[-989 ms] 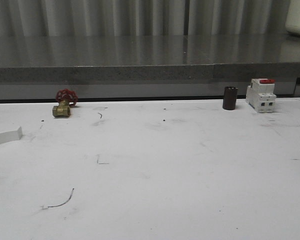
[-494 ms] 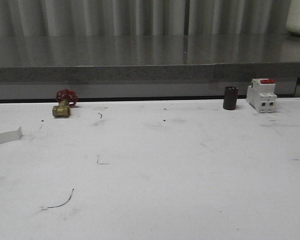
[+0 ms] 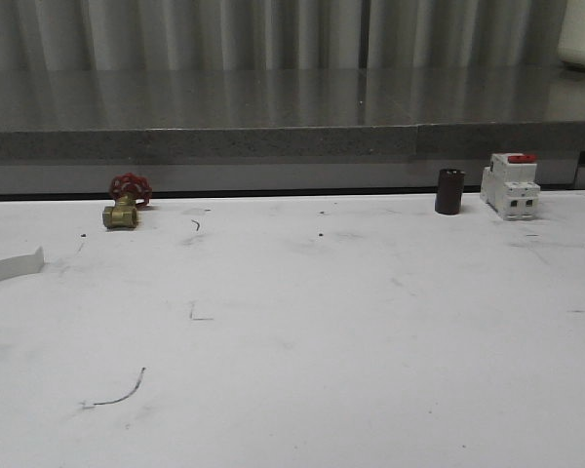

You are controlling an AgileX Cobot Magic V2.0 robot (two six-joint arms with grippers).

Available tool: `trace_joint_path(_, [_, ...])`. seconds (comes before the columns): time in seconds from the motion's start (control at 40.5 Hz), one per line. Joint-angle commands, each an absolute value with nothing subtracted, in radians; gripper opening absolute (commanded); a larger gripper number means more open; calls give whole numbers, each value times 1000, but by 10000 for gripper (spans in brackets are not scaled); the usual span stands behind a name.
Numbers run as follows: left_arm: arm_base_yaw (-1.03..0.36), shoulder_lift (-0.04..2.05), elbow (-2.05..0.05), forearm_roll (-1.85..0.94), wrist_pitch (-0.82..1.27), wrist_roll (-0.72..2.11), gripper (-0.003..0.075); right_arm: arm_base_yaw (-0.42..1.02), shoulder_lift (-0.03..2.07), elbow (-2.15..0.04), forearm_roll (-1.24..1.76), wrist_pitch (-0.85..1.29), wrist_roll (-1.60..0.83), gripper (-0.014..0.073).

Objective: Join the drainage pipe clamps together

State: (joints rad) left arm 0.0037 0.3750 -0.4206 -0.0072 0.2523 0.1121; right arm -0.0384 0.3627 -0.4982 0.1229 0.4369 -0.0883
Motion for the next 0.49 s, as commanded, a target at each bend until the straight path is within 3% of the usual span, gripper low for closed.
trace_joint_path(0.0, [-4, 387, -456, -6, 169, 111, 52, -45, 376, -534, 128, 351, -89, 45])
trace_joint_path(0.074, [-4, 387, -456, -6, 171, 111, 200, -45, 376, -534, 128, 349, -89, 232])
trace_joint_path(0.148, [-4, 387, -456, -16, 171, 111, 408, -45, 376, -534, 128, 349, -89, 431])
trace_joint_path(0.247, [-4, 387, -456, -42, 171, 111, 643, -45, 376, -534, 127, 349, -89, 607])
trace_joint_path(0.321, [-4, 387, -456, -42, 171, 111, 703, -45, 376, -534, 126, 349, -90, 586])
trace_joint_path(0.47, [-4, 387, -456, -42, 169, 111, 666, -45, 376, -533, 127, 350, -90, 584])
